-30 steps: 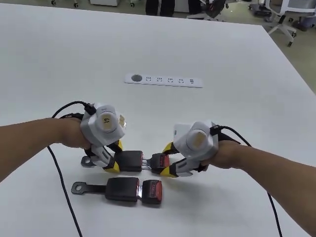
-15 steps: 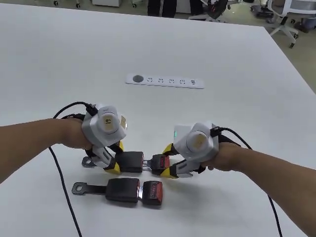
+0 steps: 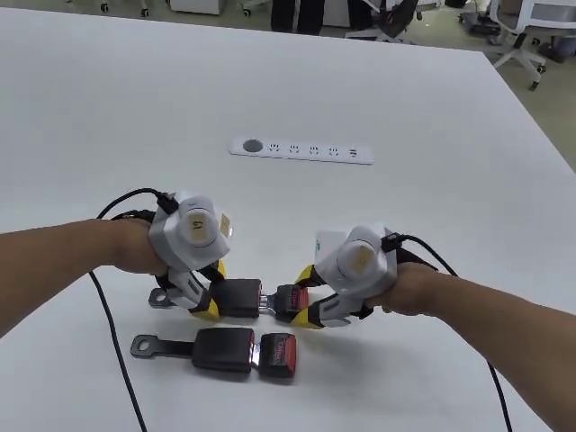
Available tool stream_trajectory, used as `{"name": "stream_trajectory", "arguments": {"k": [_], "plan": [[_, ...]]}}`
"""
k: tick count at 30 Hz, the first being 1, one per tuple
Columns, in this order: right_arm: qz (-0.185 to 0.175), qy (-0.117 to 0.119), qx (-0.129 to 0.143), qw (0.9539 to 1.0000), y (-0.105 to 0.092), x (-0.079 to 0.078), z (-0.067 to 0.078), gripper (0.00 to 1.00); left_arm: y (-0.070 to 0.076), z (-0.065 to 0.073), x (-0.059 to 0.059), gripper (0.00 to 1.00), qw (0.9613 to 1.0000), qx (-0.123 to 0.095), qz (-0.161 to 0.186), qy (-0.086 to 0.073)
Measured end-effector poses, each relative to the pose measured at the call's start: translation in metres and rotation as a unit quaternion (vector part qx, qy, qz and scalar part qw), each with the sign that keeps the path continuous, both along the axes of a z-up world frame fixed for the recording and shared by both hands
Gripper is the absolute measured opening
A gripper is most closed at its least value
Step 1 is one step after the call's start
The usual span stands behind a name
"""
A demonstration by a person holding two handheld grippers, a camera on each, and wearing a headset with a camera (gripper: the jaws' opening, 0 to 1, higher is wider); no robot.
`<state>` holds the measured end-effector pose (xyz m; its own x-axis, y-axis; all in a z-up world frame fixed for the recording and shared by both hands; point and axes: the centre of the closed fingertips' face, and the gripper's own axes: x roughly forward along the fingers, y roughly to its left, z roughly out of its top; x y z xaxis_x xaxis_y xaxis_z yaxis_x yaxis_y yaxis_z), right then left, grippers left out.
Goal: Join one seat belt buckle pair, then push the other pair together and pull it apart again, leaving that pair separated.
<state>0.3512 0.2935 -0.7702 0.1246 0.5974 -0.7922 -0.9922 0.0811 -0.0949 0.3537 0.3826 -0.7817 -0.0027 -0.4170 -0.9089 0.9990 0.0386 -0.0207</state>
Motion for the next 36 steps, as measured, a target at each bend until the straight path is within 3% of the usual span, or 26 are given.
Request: {"name": "stream_trajectory", "arguments": {"k": [30,36], "plan": [[0.007,0.004,-0.013,0.9999,0.005,0.002,-0.001,0.27,0.001,0.0,-0.001,0.31,1.0,0.0,0.0,-0.001],[0.005,0.004,-0.007,1.0,0.014,0.002,-0.001,0.27,-0.001,0.002,-0.003,0.31,1.0,0.003,-0.001,-0.002]]}}
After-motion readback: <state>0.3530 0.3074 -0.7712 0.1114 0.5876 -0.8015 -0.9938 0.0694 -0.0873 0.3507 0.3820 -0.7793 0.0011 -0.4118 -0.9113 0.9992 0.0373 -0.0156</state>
